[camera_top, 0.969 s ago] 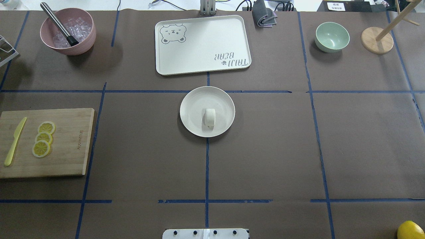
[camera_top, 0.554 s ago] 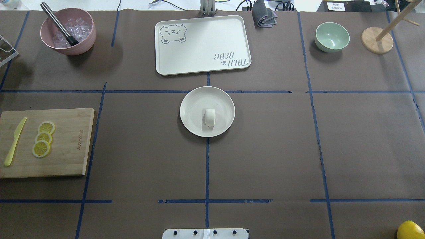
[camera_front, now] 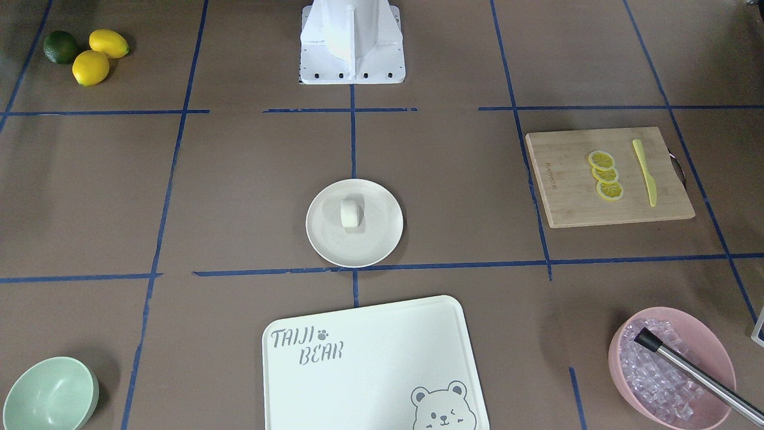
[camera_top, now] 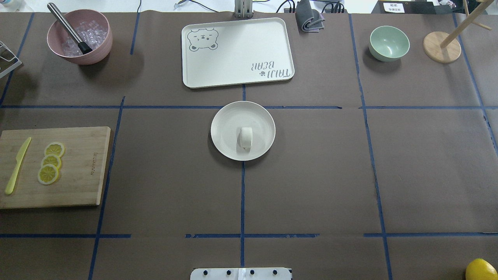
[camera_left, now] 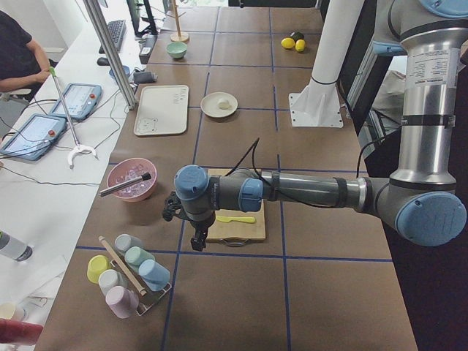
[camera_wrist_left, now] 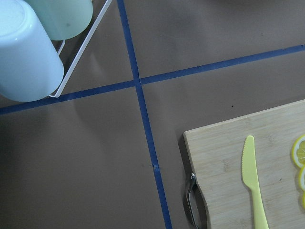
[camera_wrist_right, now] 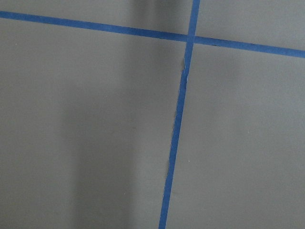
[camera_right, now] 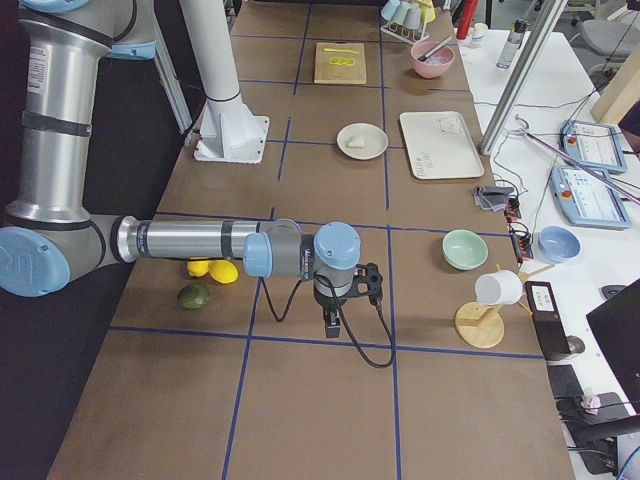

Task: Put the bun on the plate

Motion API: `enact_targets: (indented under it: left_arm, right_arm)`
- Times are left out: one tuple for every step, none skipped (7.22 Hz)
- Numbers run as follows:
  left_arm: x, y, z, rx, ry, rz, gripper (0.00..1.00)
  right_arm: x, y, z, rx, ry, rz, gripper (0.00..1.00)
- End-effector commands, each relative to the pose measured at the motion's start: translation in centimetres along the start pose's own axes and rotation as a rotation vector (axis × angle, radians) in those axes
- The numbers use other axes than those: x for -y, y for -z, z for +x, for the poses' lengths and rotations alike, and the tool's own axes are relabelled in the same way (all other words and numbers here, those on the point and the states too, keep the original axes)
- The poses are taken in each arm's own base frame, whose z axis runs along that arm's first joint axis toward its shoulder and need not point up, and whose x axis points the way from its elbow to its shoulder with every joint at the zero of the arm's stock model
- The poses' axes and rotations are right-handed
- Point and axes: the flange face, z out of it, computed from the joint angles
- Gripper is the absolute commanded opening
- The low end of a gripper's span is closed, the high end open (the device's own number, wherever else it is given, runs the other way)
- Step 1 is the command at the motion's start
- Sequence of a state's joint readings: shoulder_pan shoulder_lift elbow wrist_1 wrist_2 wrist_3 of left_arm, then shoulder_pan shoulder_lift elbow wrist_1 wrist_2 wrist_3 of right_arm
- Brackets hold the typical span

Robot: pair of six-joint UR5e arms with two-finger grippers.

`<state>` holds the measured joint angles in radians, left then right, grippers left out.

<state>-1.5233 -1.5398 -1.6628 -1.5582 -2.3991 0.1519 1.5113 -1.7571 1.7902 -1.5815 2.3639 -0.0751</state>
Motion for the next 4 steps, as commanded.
enact_targets:
  left_arm:
    - [0.42, 0.52, 0.86, 0.01, -0.018, 0.007, 1.0]
    - [0.53, 0.56, 1.02, 0.009, -0.021, 0.008, 1.0]
    - [0.52, 0.86, 1.24, 0.009, -0.025, 0.013, 1.0]
    - [0.49, 0.91, 1.4, 0.009, -0.027, 0.013, 1.0]
  right_arm:
    - [0.43, 0.18, -0.23, -0.003, 0.007, 0.004, 1.0]
    - [0.52, 0.18, -0.32, -0.003, 0.009, 0.004, 1.0]
    - [0.75, 0.31, -0.43, -0.004, 0.013, 0.008, 1.0]
    - [0.81, 0.4, -0.43, -0.004, 0.013, 0.01, 1.0]
